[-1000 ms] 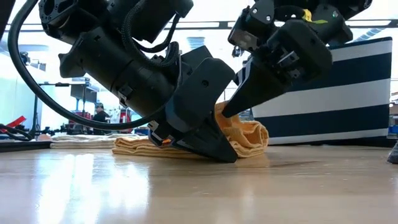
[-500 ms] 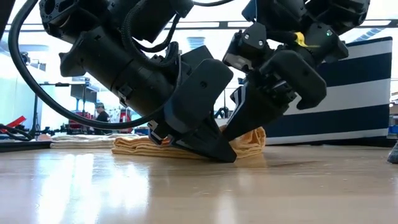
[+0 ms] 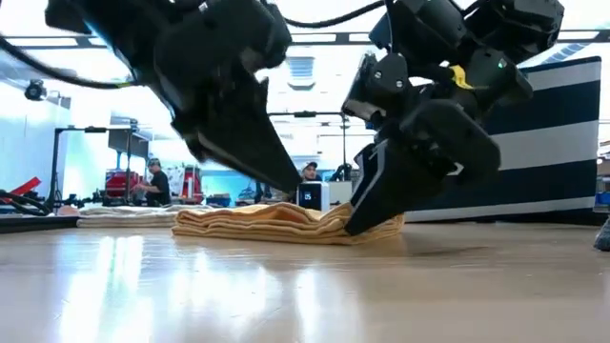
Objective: Fold towel
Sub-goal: Fold the yellow towel
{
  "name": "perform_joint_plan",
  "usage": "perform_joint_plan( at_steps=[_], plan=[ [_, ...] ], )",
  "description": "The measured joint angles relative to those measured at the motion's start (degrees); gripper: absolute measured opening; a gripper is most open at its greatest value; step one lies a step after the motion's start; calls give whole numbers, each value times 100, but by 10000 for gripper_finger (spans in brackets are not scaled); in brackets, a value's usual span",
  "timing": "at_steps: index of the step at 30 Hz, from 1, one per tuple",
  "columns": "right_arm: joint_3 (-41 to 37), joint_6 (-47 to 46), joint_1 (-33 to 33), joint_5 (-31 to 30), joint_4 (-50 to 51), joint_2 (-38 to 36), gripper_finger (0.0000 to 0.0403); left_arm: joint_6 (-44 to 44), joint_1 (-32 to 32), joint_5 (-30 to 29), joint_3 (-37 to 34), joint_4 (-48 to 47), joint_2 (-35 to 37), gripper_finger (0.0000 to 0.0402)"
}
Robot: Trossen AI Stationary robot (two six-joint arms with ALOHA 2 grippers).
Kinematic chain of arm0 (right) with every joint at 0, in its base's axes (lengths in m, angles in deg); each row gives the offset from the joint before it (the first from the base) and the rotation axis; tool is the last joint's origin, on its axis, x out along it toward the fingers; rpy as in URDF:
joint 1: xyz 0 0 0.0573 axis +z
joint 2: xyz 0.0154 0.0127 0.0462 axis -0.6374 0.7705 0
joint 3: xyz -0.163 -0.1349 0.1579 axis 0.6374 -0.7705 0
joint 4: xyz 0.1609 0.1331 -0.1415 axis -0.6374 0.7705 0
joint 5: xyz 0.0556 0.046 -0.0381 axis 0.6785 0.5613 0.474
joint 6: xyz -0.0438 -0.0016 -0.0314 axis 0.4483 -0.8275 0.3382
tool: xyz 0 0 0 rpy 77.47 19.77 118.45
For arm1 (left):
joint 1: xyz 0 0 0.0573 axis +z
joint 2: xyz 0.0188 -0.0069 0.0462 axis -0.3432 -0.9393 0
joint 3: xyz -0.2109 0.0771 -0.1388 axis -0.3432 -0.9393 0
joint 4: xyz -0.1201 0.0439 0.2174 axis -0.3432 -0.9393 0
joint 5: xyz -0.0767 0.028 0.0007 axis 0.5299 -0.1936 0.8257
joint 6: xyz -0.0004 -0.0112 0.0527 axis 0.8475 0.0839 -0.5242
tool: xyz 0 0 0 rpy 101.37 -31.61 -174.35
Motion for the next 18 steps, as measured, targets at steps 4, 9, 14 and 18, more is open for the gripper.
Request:
perform_joint_plan(
  at_steps=[4,9,14,18],
  plan=[
    [34,-21,-4,93,-30,88,198,34,329,-332,-371,200,186,68],
    [56,-7,0,116,2,101,206,81,861,-268,-1050,1219,107,59],
    [53,22,0,140,162,-69,212,102,1007,31,-1594,1831,-29,46],
    [30,118,-5,137,423,-884,219,168,994,100,-1929,1915,-3,41]
  ],
)
